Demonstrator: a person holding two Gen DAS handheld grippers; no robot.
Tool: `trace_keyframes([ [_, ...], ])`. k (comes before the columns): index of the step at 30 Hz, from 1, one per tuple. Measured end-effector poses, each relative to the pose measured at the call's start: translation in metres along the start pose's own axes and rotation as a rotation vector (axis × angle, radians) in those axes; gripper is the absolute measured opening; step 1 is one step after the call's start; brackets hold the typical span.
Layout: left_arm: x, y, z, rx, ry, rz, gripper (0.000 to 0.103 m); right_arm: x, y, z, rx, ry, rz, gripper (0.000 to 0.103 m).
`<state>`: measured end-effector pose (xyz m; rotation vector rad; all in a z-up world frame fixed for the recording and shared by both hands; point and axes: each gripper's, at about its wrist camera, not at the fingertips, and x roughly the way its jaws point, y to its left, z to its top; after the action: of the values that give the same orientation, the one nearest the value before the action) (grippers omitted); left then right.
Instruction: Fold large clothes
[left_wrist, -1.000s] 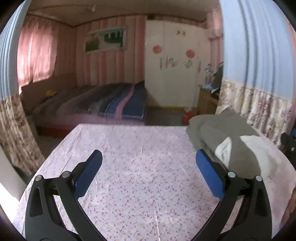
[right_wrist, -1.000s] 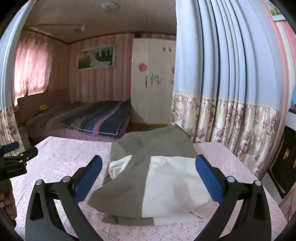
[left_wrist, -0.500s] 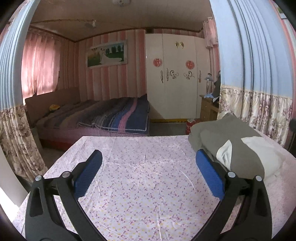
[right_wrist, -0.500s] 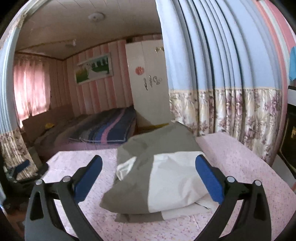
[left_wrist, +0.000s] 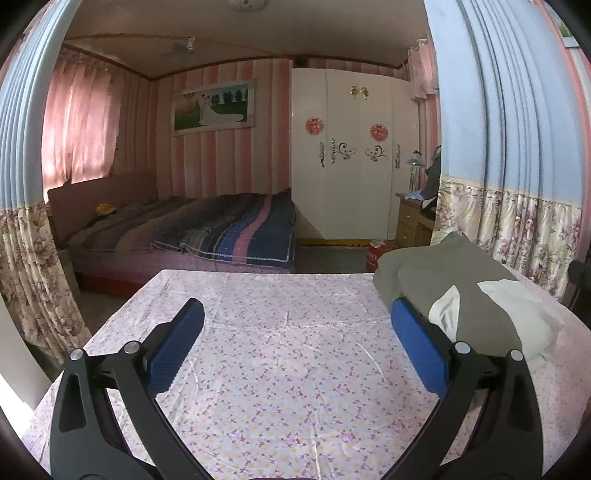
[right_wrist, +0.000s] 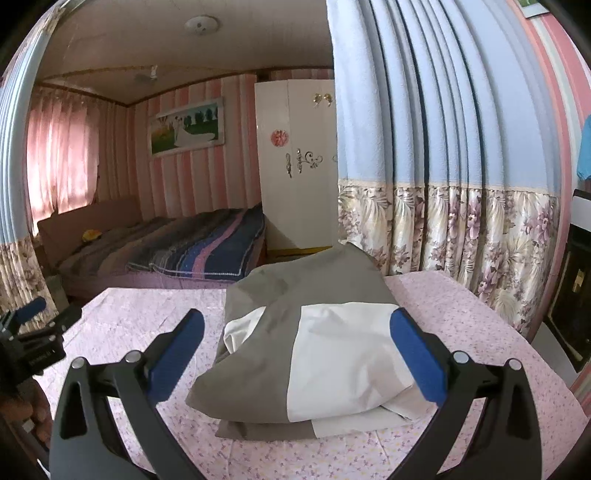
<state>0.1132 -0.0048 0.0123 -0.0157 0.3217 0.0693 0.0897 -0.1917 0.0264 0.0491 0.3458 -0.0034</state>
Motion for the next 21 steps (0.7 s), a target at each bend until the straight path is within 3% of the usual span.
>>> trace_keyframes([
  [4,0.0003,0.0031,0.0017,-0.022,0.009,-0.007,0.100,-0.0001,0.0059,-0.0027,-0.028,-0.007,-0.019,0.101],
  [9,0.0015,0.0059,0.0027,-0.021,0.008,0.052,0.100,-0.0004,0.0063,-0.0036,-0.032,-0.008,-0.024,0.101],
  [21,-0.0026,0.0056,0.0046,-0.006,-0.007,0.067,0.100,0.0035,0.0081,-0.0058,-0.047,0.008,-0.031,0.101],
])
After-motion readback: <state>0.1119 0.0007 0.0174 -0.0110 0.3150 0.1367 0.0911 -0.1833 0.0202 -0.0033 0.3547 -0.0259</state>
